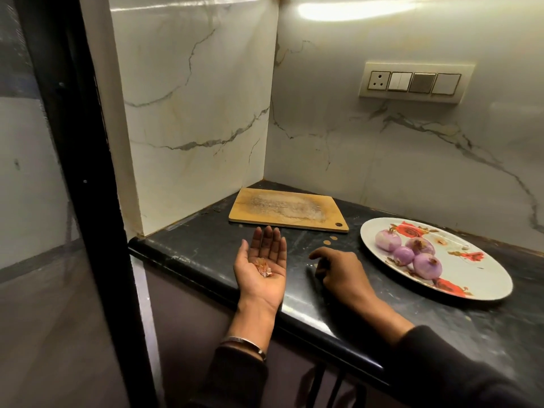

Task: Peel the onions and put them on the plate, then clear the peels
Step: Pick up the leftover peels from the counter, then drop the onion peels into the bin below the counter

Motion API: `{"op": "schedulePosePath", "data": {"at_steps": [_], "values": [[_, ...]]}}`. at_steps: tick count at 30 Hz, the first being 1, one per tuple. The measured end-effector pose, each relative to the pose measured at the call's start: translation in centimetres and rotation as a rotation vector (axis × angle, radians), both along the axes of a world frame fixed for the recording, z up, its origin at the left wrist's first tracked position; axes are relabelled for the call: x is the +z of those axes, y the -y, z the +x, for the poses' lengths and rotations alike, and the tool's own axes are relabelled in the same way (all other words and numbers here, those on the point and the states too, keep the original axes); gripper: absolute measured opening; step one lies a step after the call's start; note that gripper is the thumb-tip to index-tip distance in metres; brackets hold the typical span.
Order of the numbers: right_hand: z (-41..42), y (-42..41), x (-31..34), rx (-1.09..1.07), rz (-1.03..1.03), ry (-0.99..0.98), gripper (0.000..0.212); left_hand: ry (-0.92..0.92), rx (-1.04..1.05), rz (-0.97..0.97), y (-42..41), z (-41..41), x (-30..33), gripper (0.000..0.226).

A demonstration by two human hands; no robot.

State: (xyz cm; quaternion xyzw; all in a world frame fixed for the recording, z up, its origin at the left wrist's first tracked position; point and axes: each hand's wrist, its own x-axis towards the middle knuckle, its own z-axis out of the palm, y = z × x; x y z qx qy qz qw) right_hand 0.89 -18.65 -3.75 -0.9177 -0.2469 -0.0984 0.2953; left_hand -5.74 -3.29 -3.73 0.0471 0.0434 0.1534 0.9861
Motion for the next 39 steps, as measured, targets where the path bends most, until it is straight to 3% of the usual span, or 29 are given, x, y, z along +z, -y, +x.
{"op": "schedulePosePath", "data": {"at_steps": [4,6,8,11,16,23,27,31,34,35,37,38,39], "values": [[1.2,-0.4,1.3,-0.146,0.262,-0.245,0.026,0.001,-0.02,-0.015,0.3,-0.3,0.0,0.039],[1.0,-1.0,2.5,-0.108,0.526,-0.45,0.025,-0.011,-0.029,-0.012,0.6,-0.3,0.0,0.039],[-0.4,-1.9,4.0,-0.004,0.643,-0.489,0.025,-0.038,-0.043,0.003,1.1,-0.2,0.0,0.04],[-3.1,-3.4,5.7,0.177,0.605,-0.425,0.027,-0.073,-0.074,0.026,1.9,-0.1,0.2,0.043],[-5.2,-5.0,6.1,0.328,0.343,-0.203,0.03,-0.052,-0.115,-0.009,1.4,-0.4,-0.4,0.047],[-8.9,-8.5,4.1,0.422,0.361,-0.098,0.019,0.057,-0.016,0.044,-2.3,-3.3,-2.7,0.046],[-12.3,-11.8,1.2,0.569,0.474,-0.178,0.027,0.015,0.097,0.071,-5.6,-7.4,-4.6,0.043],[-16.2,-16.2,-3.2,0.633,0.622,-0.393,0.027,-0.103,0.161,0.025,-10.6,-13.0,-8.0,0.047],[-19.0,-19.9,-6.8,0.649,0.66,-0.505,0.024,-0.144,0.199,-0.014,-14.3,-16.6,-12.0,0.033],[-19.8,-21.0,-7.9,0.644,0.654,-0.531,0.026,-0.134,0.175,0.055,-14.6,-18.0,-12.5,0.026],[-21.4,-23.4,-10.3,0.655,0.617,-0.585,0.029,-0.234,0.226,0.346,-15.8,-21.0,-14.1,0.044],[-22.2,-24.4,-11.5,0.667,0.587,-0.6,0.032,-0.199,0.173,0.261,-16.7,-22.2,-15.0,0.051],[-22.8,-25.2,-12.4,0.677,0.562,-0.606,0.034,-0.059,0.104,0.117,-17.6,-23.1,-16.0,0.041]]}}
